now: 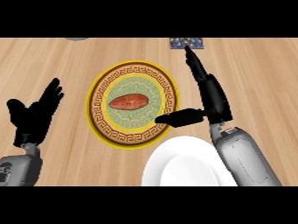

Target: Pick the sweet potato from the plate and place it in the plate

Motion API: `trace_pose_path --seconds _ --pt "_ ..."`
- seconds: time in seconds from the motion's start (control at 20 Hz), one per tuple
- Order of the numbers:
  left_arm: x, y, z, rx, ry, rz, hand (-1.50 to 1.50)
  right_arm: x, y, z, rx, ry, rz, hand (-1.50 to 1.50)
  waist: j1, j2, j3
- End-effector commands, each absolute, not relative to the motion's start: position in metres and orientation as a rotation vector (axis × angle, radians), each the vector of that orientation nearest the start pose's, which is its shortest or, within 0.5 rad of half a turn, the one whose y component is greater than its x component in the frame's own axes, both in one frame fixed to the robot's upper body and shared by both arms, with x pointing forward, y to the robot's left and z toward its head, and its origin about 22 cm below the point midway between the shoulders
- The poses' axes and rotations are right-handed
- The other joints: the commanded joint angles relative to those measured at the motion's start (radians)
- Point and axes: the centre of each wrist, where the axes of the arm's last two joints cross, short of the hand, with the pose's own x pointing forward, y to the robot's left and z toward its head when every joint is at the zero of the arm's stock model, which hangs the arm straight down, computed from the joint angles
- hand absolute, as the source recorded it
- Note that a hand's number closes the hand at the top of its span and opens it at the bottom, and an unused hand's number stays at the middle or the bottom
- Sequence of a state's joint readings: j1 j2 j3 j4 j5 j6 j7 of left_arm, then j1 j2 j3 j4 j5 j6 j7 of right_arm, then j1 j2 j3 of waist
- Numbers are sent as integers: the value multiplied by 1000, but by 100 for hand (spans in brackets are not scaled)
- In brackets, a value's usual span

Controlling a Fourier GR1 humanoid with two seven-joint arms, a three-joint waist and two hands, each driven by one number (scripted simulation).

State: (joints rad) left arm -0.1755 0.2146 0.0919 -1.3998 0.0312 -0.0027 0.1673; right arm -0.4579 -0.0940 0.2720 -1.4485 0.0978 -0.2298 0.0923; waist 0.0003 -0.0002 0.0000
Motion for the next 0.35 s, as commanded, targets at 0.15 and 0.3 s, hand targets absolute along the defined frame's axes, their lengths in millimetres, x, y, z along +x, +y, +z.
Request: trace_pose_path --seconds 0.15,0.3 --pt "289 288 13 179 -1403 -75 0 326 -156 82 -111 -1774 363 -150 0 0 0" --pt "273 281 16 177 -1400 -94 0 319 -163 79 -109 -1756 363 -150 1 0 0"
